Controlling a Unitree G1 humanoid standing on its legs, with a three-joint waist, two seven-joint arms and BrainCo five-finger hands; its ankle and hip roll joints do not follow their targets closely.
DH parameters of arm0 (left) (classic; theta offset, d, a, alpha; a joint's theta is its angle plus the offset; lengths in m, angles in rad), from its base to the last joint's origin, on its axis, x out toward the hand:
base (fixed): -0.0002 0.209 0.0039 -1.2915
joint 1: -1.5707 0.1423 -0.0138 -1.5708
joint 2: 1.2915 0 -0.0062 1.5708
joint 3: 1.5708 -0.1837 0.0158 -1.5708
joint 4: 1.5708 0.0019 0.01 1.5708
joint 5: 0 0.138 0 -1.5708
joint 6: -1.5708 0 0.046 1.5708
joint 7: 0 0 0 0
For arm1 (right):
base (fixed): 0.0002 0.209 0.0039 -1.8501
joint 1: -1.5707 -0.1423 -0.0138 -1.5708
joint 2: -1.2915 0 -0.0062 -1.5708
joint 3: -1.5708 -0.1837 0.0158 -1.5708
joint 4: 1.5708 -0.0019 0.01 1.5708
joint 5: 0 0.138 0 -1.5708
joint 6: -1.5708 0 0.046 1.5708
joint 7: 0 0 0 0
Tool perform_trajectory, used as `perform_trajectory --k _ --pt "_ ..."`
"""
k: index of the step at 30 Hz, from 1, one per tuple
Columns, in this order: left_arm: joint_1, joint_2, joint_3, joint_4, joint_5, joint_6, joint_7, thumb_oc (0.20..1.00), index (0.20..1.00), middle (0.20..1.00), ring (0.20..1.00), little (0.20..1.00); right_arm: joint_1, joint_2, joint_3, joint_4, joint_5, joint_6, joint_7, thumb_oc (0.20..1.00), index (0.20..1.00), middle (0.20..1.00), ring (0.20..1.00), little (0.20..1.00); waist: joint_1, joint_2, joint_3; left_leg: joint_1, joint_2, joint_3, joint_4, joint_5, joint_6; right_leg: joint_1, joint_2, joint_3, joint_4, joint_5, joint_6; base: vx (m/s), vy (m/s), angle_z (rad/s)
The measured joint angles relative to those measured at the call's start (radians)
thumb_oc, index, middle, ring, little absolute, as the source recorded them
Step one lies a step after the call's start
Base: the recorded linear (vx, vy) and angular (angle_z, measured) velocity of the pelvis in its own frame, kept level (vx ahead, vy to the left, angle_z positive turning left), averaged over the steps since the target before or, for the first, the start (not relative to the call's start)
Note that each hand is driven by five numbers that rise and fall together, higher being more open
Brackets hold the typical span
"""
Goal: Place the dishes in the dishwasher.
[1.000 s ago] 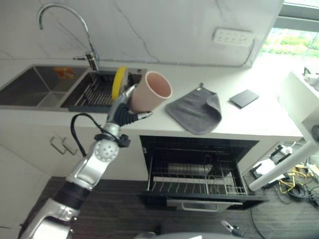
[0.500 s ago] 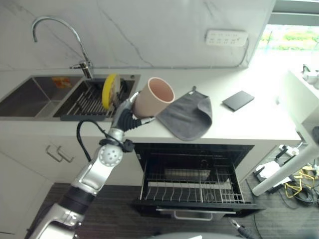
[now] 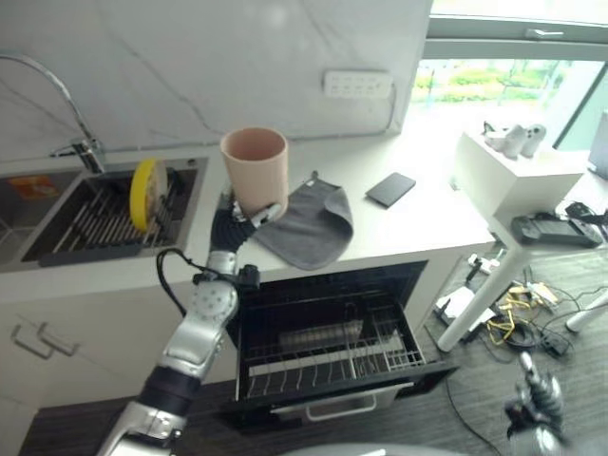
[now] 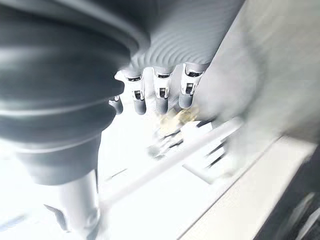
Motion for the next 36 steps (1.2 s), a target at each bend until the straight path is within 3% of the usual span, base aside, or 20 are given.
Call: perform_trajectory --k 6,9,13,19,24,28,36 --pt "0.0 -0.095 -0.016 0.063 -0.151 -0.004 -0.044 0.2 0.2 0.2 0.2 0.2 -0.107 -0.007 0.054 -0.313 -0.119 0.043 0.094 1.0 1.0 1.0 1.0 1.0 -0.037 -0.011 -0.004 0.016 -0.005 0.054 0.006 -0.003 0.003 -0.012 -0.003 0.051 0.005 0.015 0.005 -0.03 0.019 -0.24" --pt "-0.004 -0.108 -0.027 0.062 -0.148 -0.003 -0.044 0.2 0.2 0.2 0.2 0.2 -0.122 -0.043 0.098 -0.365 -0.136 0.079 0.145 1.0 1.0 1.0 1.0 1.0 -0.06 -0.009 -0.004 0.017 -0.006 0.062 0.0 -0.004 0.004 -0.015 -0.004 0.062 0.005 0.016 0.006 -0.02 0.011 -0.11" --pt "-0.004 -0.1 -0.026 0.06 -0.092 0.004 -0.009 0.2 0.2 0.2 0.2 0.2 -0.12 -0.086 0.123 -0.43 -0.137 0.099 0.211 1.0 1.0 1.0 1.0 1.0 -0.058 0.008 -0.005 0.016 -0.004 0.066 0.0 -0.005 0.004 -0.012 -0.002 0.066 0.0 0.017 0.007 -0.01 -0.002 -0.04" --pt "0.008 -0.037 -0.035 0.057 0.141 0.016 0.064 0.2 0.2 0.2 0.2 0.2 -0.135 -0.144 0.199 -0.539 -0.135 0.137 0.272 1.0 1.0 1.0 1.0 1.0 -0.035 0.021 -0.006 0.01 -0.003 0.05 0.0 -0.005 0.004 -0.008 -0.003 0.049 0.0 0.017 0.006 -0.01 -0.007 0.07" --pt "0.013 0.036 -0.063 0.0 0.343 0.027 0.141 0.2 0.2 0.2 0.2 0.2 -0.227 -0.166 0.311 -0.55 -0.141 0.157 0.263 1.0 1.0 1.0 1.0 1.0 0.029 0.021 -0.006 -0.005 -0.005 0.02 0.0 -0.004 0.004 -0.008 -0.006 0.021 0.0 0.015 0.004 0.0 -0.001 0.16" --pt "0.024 0.055 -0.063 -0.024 0.421 0.029 0.223 0.2 0.2 0.2 0.2 0.2 -0.281 -0.168 0.336 -0.55 -0.195 0.169 0.22 1.0 1.0 1.0 1.0 1.0 0.074 0.023 -0.007 -0.004 -0.005 -0.002 0.0 0.0 0.001 0.005 -0.006 -0.003 0.0 0.011 0.003 0.01 -0.001 0.18" --pt "0.029 0.033 -0.065 -0.017 0.449 0.051 0.416 0.2 0.2 0.2 0.2 0.2 -0.436 -0.159 0.461 -0.551 -0.247 0.205 0.123 1.0 1.0 1.0 1.0 1.0 0.105 0.014 -0.008 -0.006 -0.004 -0.037 0.001 0.002 -0.001 0.022 -0.005 -0.037 0.0 0.001 -0.001 0.0 -0.02 0.12"
